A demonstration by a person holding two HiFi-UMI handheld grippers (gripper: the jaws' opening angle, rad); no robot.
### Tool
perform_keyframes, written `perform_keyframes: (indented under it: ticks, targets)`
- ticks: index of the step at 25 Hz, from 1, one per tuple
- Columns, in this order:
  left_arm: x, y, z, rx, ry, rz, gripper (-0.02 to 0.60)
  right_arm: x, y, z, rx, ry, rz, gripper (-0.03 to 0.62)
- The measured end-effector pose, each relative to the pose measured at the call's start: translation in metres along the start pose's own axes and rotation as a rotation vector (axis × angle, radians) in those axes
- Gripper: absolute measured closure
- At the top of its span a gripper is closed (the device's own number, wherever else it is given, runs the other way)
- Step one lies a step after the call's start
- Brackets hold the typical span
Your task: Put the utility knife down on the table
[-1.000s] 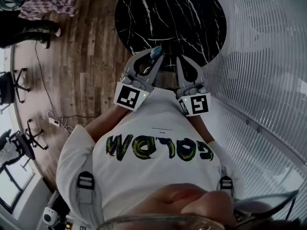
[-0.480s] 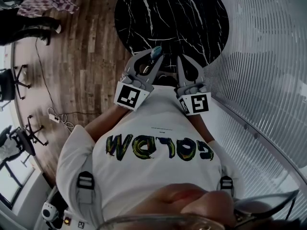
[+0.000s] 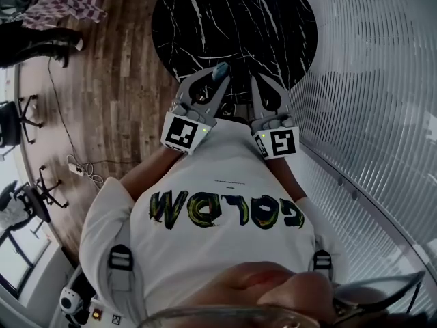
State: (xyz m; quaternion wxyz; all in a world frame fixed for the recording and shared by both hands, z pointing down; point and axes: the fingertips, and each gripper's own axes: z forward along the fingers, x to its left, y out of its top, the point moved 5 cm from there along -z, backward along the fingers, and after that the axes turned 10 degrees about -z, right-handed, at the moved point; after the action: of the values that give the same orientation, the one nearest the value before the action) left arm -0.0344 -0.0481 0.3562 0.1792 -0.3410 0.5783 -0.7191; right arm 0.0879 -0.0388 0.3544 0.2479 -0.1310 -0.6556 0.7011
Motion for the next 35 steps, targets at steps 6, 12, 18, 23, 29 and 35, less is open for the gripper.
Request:
perform_keyframes:
  ticks: [6, 12, 18, 23, 29, 35]
  targets:
    - [-0.003, -0.013, 0.014, 0.073, 0.002, 0.007, 0.506, -0.013, -0.016, -0.003, 0.030, 0.012, -0.001, 0.592]
    - [-0.002, -0.026, 0.027, 0.137, 0.000, 0.005, 0.506, -0.016, -0.032, 0.000, 0.060, 0.020, 0.016, 0.592]
    - [0.006, -0.043, 0.034, 0.198, -0.010, -0.005, 0.506, -0.018, -0.050, 0.005, 0.103, 0.012, 0.031, 0.592]
    - [0.014, -0.060, 0.036, 0.270, -0.011, -0.002, 0.506, -0.016, -0.062, 0.009, 0.134, 0.005, 0.053, 0.592]
    - [0.033, -0.104, 0.050, 0.415, -0.013, -0.049, 0.506, -0.020, -0.097, 0.020, 0.202, 0.003, 0.049, 0.592]
    - [0.058, -0.155, 0.062, 0.551, 0.013, -0.082, 0.506, -0.021, -0.148, 0.029, 0.302, 0.016, 0.068, 0.592]
